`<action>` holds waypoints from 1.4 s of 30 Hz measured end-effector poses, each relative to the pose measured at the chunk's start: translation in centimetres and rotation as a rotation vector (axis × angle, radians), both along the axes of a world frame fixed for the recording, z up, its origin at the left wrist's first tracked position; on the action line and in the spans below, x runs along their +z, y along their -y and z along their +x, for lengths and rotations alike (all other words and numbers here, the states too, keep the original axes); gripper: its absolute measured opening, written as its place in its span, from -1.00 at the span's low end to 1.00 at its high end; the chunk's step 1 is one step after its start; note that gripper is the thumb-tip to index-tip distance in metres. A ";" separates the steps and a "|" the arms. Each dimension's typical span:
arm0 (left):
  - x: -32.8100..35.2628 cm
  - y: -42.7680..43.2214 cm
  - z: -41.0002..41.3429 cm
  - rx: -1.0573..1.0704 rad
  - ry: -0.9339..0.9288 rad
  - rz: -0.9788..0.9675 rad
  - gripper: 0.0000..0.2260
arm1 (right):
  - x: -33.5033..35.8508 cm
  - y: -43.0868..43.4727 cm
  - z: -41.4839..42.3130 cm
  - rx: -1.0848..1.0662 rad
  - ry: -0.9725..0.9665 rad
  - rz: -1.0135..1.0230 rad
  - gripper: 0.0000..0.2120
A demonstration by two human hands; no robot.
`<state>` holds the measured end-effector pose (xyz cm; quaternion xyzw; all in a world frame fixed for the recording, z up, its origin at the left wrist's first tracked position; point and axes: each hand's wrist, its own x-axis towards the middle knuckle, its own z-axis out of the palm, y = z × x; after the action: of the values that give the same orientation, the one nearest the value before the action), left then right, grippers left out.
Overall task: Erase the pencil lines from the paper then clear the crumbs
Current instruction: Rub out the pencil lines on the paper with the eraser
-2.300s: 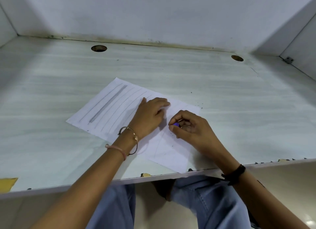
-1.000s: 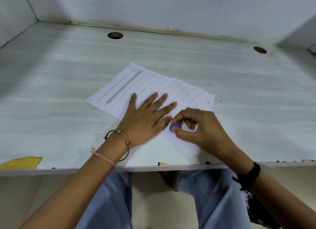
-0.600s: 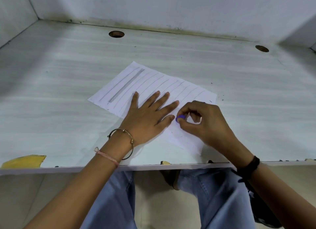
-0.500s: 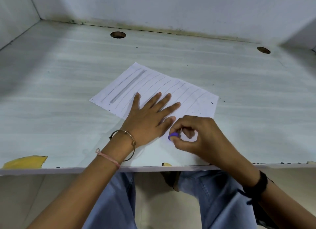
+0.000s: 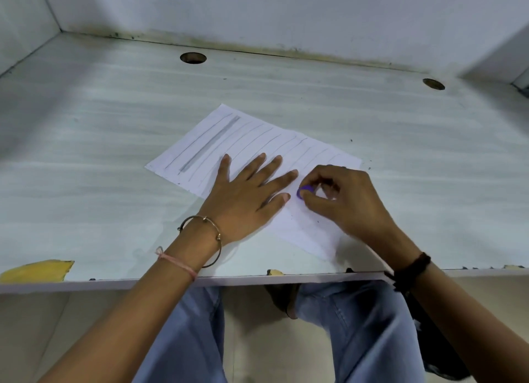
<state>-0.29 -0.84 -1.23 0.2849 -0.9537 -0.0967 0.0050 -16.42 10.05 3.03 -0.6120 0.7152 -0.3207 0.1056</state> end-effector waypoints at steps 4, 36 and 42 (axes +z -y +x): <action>0.1 0.2 0.0 -0.015 0.019 -0.007 -0.49 | 0.0 -1.7 2.6 0.173 -0.033 0.049 -0.92; -0.1 0.1 0.0 -0.006 -0.008 -0.003 -0.54 | 0.6 -0.6 1.3 0.153 -0.016 0.059 -0.95; -0.1 0.1 0.0 0.002 -0.005 0.002 -0.55 | 0.3 -0.8 2.3 0.159 -0.031 0.063 -0.92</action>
<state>-0.28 -0.93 -1.28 0.2854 -0.9533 -0.0983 0.0072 -14.16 10.84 3.32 -0.6682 0.6755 -0.2791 0.1390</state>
